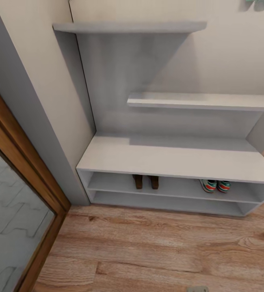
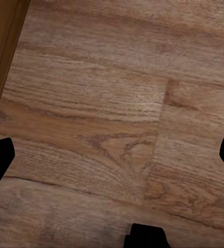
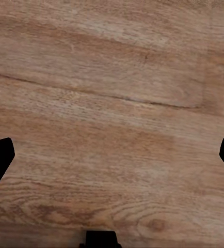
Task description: Pick up the two gym shoes and the two sandals from the corridor floor and place them onto the hallstand (shoe rack) in the corridor, making sure they are on the rack and not on the floor. Arrange them so the two gym shoes are next to each other and the two sandals are next to each other.
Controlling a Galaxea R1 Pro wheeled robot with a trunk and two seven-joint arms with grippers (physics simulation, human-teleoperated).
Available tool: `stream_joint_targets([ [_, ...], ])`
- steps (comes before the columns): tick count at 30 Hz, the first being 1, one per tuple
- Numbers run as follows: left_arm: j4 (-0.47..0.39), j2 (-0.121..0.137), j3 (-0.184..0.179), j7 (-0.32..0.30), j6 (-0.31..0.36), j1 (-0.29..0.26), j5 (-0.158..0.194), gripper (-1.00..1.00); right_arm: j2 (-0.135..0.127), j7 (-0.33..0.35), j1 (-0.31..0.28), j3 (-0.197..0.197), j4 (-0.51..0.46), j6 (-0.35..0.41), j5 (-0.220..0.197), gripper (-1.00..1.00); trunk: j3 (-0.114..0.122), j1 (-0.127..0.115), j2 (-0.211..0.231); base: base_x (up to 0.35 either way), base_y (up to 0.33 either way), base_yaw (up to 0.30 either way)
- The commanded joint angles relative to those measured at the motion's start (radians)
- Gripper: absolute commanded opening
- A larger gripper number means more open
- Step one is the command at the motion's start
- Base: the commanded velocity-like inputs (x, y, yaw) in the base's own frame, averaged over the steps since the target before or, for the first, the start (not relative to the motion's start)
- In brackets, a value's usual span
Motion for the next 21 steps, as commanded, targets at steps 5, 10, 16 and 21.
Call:
stream_joint_targets([
  [5, 0.001, 0.000, 0.008, -0.010, -0.002, -0.001, 0.005, 1.00, 0.000, -0.006, 0.001, 0.008, 0.001, -0.002, -0.004, 1.00, 0.015, -0.019, 0.035, 0.000, 0.000, 0.000],
  [10, 0.003, -0.001, 0.008, -0.010, -0.002, -0.001, 0.006, 1.00, 0.000, -0.006, 0.004, 0.008, 0.001, -0.002, -0.004, 1.00, 0.031, -0.039, 0.070, 0.000, 0.000, 0.000],
  [16, 0.018, -0.002, 0.008, -0.010, -0.003, -0.001, 0.005, 1.00, 0.000, -0.007, 0.009, 0.008, 0.001, -0.002, -0.005, 1.00, 0.050, -0.062, 0.112, 0.000, 0.000, 0.000],
  [21, 0.022, -0.002, 0.008, -0.010, -0.003, -0.001, 0.004, 1.00, 0.000, -0.006, 0.009, 0.008, 0.001, -0.002, -0.005, 1.00, 0.065, -0.081, 0.147, 0.000, 0.000, 0.000],
])
